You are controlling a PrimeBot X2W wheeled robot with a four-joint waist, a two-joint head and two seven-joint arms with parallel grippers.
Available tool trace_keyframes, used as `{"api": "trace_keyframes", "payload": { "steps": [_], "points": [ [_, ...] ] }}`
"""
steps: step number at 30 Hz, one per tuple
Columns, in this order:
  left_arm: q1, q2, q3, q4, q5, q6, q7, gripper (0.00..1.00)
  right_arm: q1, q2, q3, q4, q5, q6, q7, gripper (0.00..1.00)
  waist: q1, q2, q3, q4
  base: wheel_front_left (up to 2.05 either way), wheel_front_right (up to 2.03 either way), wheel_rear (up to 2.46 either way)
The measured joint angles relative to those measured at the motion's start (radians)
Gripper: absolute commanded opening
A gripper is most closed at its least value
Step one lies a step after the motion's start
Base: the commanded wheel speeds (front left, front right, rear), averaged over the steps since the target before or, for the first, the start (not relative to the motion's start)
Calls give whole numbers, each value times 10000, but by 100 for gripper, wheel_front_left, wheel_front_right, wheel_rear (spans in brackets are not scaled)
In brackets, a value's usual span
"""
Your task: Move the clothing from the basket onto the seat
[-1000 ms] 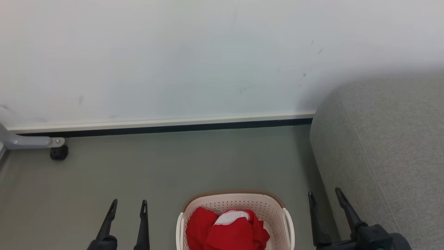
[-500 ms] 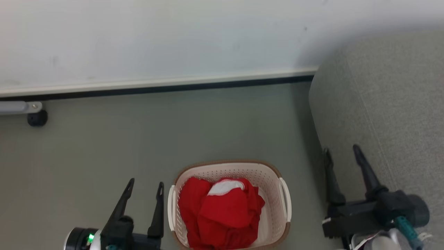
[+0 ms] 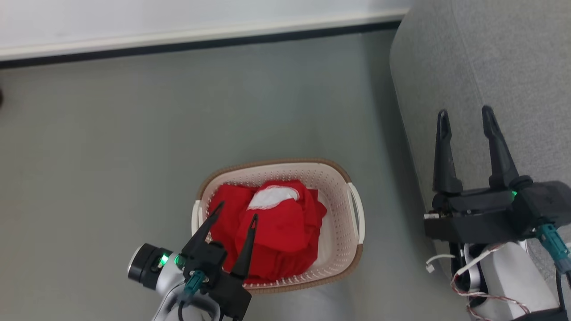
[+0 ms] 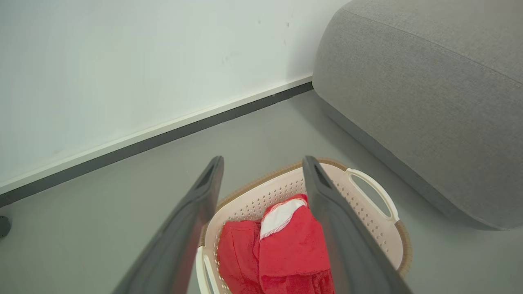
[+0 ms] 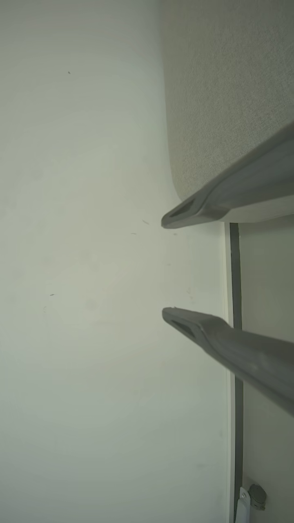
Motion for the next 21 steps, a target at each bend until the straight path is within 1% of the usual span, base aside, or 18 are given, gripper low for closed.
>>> {"api": "trace_keyframes", "payload": {
  "steps": [10,14,21],
  "points": [
    [-1008,-96,-830,1434,366,-376,278,100,-1030,167,180,-336,0,13,0,100,1,0,1470,-501,0,0,0],
    [-1447,-96,-986,1916,631,-523,372,100,-1451,186,171,-512,0,15,0,100,0,1,2053,-742,0,0,0],
    [-2448,-54,-1049,2637,863,-610,671,100,-2065,299,198,-905,2,15,-2,100,-1,1,3088,-1187,0,0,0]
  ]
}}
